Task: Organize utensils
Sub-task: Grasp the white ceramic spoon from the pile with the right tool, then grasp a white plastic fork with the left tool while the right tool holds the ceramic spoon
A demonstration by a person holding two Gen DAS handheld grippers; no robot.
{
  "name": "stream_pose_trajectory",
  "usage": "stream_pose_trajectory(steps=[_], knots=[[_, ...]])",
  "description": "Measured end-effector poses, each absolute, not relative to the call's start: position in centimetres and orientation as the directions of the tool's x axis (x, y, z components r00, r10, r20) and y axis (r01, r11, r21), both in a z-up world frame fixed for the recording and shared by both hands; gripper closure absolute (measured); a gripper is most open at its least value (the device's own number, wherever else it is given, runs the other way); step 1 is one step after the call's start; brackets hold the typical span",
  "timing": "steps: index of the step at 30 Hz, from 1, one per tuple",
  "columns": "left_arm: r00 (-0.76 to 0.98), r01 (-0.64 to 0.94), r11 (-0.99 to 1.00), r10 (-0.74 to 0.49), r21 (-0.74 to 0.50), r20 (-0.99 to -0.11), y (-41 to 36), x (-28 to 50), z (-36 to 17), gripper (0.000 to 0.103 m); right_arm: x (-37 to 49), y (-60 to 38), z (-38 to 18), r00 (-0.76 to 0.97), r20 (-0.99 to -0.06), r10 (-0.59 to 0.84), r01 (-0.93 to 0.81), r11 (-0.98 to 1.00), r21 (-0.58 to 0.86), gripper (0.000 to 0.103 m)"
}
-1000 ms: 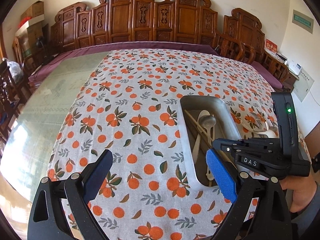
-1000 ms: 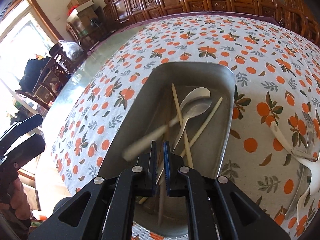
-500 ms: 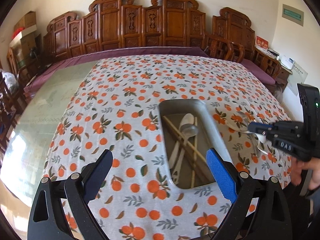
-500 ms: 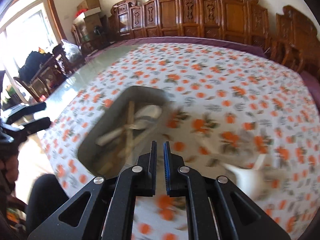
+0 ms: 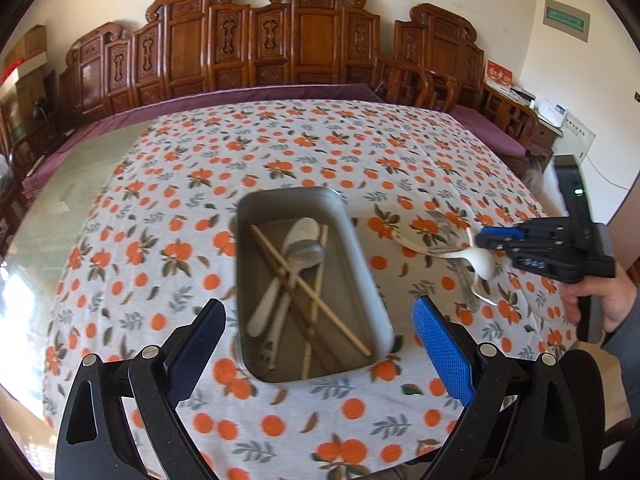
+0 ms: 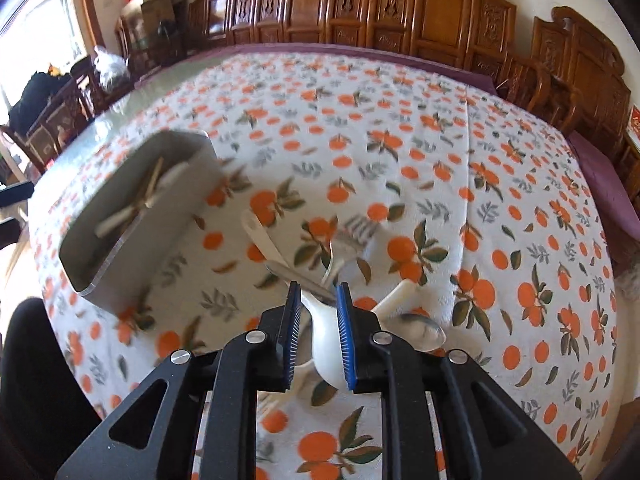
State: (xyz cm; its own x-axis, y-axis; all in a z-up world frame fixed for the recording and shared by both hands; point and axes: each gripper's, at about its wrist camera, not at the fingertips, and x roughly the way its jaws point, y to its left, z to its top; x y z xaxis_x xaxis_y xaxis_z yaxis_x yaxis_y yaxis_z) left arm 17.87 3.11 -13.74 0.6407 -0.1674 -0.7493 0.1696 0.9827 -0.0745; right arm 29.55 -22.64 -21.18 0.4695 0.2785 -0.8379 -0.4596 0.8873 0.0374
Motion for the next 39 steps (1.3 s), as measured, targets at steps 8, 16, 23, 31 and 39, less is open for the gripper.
stream_pose_trajectory(steps=[8, 16, 23, 31, 39], knots=[[0.617, 0.213, 0.974, -0.193, -0.074, -0.763, 0.6, 17.6, -14.7, 0.012, 30.0, -21.7, -22.8, 0.446, -0.861, 0.247, -0.508, 0.861, -0.016, 0.078], [0.603, 0.225, 0.972, -0.200, -0.076, -0.772, -0.1, 17.5, -15.2, 0.012, 30.9, -20.4, -23.7, 0.359, -0.912, 0.197, -0.581, 0.812, -0.053, 0.073], [0.597, 0.234, 0.969, -0.206, -0.078, -0.775, -0.6, 17.5, -15.3, 0.012, 30.3, -19.1, -24.2, 0.298, -0.934, 0.199, -0.639, 0.768, -0.040, 0.074], [0.592, 0.251, 0.965, -0.212, -0.072, -0.778, -1.6, 17.4, -15.3, 0.012, 30.1, -18.9, -24.2, 0.286, -0.935, 0.210, -0.623, 0.782, -0.015, 0.091], [0.588, 0.265, 0.962, -0.215, -0.066, -0.780, -2.8, 17.5, -15.3, 0.012, 28.6, -19.6, -22.8, 0.332, -0.909, 0.252, -0.613, 0.790, -0.005, 0.093]])
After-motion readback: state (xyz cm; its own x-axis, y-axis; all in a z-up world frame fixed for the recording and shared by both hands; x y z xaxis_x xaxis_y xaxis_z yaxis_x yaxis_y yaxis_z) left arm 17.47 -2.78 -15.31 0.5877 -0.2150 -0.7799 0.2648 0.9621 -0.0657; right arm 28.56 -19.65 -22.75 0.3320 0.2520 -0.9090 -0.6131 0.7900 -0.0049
